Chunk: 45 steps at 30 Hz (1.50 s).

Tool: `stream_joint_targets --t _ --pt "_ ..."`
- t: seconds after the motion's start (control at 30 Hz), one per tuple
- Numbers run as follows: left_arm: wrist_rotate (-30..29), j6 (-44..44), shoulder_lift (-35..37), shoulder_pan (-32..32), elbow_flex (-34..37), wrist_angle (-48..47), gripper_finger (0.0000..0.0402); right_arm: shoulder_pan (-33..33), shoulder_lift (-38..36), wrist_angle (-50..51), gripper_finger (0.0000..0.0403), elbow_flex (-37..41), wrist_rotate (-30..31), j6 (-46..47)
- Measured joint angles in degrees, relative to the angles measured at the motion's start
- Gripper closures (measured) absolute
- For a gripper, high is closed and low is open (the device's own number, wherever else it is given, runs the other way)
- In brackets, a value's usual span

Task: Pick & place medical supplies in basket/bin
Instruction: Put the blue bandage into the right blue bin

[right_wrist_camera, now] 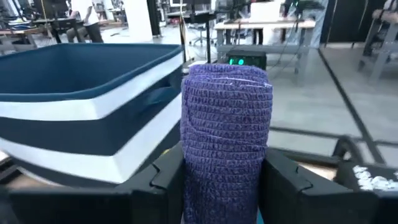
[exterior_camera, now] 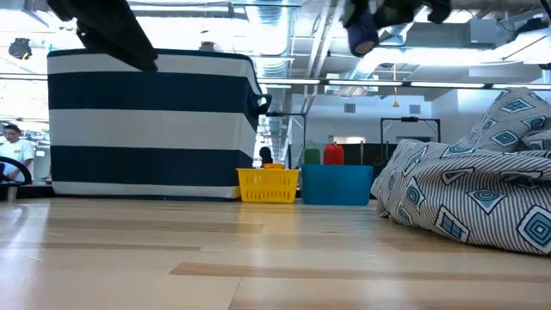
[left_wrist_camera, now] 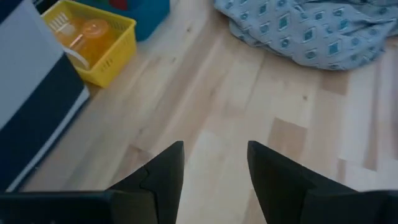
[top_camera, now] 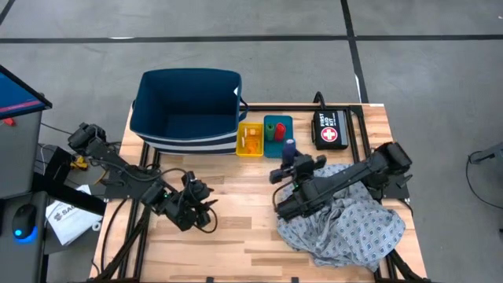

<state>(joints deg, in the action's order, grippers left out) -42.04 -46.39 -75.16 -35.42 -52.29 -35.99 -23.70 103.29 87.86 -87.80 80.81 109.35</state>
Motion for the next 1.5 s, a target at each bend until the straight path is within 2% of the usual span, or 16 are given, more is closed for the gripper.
stream_joint_targets --t 0.33,0.5,0.6,0.87,1.03,1.27,1.37,1.5 --pt "0.0 1.5 0.0 5.9 0.0 0.2 0.0234 2.8 -15.2 -4.6 0.0268 19.7 0.1 -0.5" --pt "0.0 1.6 0.0 10.4 0.0 1.8 0.0234 6.4 -21.9 -15.3 0.0271 28.4 -0.1 -8.7" --pt "0.0 1.6 0.0 13.0 0.0 4.3 0.0234 9.4 -24.8 -22.6 0.0271 31.7 -0.2 -17.0" --pt "1.6 5.7 0.0 19.5 0.0 13.4 0.0234 21.0 -27.4 -35.7 0.0272 32.8 -3.0 -38.9" --pt "1.9 7.3 0.0 22.1 0.0 17.7 0.0234 29.6 -30.9 -35.1 0.0272 32.8 -3.0 -45.4" --pt "1.9 7.2 0.0 24.0 0.0 18.1 0.0234 45.2 -38.2 -37.2 0.0272 32.9 -5.9 -57.0" --pt "1.9 8.7 0.0 24.0 0.0 18.4 0.0234 50.2 -40.6 -46.7 0.0272 32.9 -11.4 -63.9" --pt "1.9 9.8 0.0 24.0 0.0 19.2 0.0234 51.0 -39.3 -70.7 0.0272 32.8 -23.6 -81.0"
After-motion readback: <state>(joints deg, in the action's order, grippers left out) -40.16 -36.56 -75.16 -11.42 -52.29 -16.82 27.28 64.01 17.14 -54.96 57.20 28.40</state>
